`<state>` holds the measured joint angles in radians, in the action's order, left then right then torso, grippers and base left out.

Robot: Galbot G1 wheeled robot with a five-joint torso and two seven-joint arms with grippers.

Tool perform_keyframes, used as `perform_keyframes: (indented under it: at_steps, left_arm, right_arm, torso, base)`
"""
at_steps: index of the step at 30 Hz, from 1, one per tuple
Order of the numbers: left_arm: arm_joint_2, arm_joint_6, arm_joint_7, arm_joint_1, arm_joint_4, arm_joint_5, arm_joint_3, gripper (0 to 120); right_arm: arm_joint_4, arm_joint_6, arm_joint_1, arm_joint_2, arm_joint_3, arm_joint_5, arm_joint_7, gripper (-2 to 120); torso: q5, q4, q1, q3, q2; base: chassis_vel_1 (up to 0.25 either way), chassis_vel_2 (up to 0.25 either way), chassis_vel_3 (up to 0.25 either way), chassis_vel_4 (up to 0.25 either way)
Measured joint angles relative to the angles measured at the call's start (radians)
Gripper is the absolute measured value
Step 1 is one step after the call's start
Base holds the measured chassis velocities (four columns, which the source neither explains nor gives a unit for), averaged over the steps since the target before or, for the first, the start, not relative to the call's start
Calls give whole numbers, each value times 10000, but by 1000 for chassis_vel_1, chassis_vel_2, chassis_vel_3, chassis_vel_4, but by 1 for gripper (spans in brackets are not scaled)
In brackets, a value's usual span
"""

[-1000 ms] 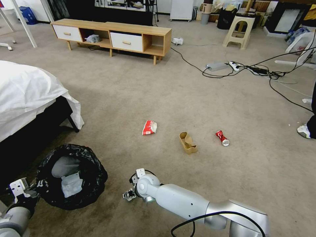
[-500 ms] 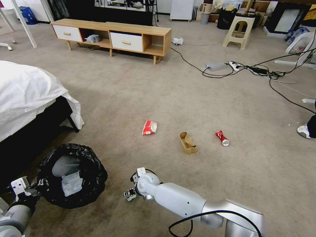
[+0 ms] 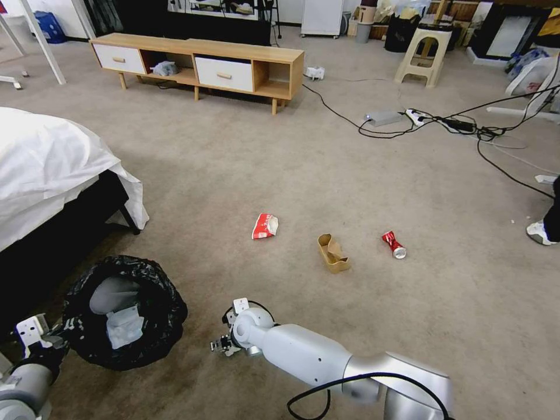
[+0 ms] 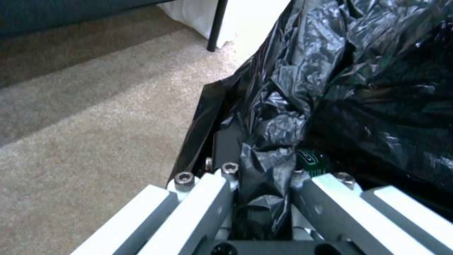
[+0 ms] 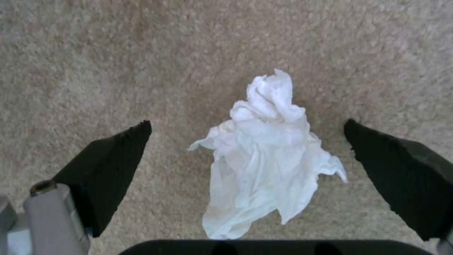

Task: Pick up the trash bin, then pick up the garbage from the floor and place it into the trash bin.

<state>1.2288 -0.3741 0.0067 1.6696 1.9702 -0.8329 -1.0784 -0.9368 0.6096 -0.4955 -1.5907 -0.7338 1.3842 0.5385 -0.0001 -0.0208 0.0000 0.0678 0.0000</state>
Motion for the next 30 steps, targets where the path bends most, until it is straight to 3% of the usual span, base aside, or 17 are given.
perform_keyframes:
  at_steps: [30]
  left_arm:
    - [-343, 90, 107, 92, -123, -258, -213, 1]
  right_arm:
    - [35, -10, -200, -165, 66, -19, 317, 90]
  torso:
    - [-3, -4, -1, 2, -1]
  base:
    - [0, 0, 0, 0]
